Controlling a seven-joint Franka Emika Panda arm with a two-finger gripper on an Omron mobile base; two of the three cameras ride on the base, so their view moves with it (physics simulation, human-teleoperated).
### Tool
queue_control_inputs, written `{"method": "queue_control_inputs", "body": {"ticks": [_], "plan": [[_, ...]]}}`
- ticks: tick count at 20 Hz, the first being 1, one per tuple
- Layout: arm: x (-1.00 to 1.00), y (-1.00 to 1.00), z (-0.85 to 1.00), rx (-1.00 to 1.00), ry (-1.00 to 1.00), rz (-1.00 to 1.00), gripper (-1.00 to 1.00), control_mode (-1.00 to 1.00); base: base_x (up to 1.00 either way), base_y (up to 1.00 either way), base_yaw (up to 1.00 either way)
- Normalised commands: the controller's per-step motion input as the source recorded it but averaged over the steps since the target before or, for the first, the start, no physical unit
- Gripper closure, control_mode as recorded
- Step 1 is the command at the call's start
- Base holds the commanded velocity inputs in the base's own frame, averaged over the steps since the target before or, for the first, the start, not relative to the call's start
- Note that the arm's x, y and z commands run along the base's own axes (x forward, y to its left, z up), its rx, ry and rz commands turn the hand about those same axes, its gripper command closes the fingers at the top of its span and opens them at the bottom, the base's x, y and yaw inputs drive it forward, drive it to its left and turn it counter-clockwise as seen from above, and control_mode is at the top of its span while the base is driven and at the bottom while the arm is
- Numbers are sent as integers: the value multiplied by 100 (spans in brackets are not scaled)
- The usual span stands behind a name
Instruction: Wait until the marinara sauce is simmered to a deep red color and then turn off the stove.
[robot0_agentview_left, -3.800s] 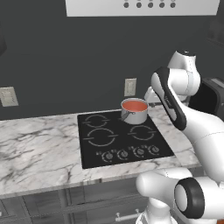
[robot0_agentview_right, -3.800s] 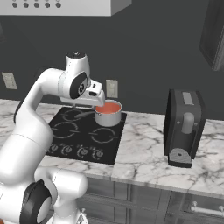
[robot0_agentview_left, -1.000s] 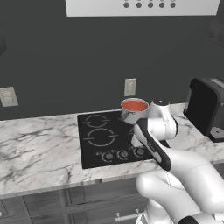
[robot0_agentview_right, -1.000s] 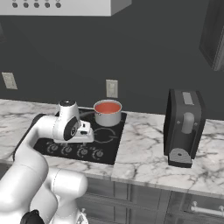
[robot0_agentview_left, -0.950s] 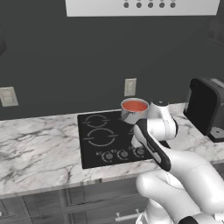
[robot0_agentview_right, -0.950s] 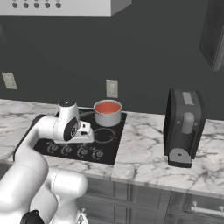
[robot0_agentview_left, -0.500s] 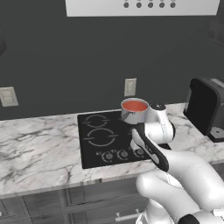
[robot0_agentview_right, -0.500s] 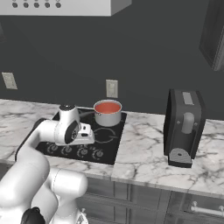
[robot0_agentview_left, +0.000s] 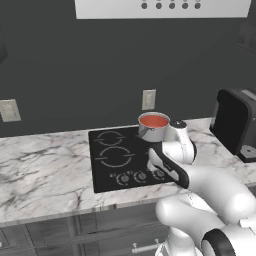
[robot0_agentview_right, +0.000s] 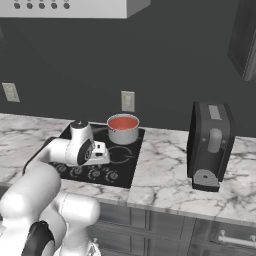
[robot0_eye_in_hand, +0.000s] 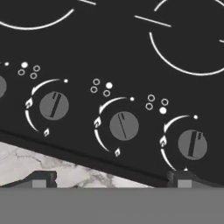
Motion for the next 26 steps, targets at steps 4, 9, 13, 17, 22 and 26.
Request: {"method": "queue_control_inputs", "body": {"ticks": [4, 9, 13, 17, 22, 26], "plan": [[24, 0, -12, -1, 0, 0, -100, -100, 0, 0, 0], [22, 0, -13, -3, 0, 1, -100, -100, 0, 0, 0], [19, 0, -16, -5, 0, 2, -100, -100, 0, 0, 0], [5, 0, -17, -4, 0, 3, -100, -100, 0, 0, 0], [0, -3, -22, -1, 0, 4, -100, -100, 0, 0, 0], [0, -17, -23, 0, 0, 2, -100, -100, 0, 0, 0]]}}
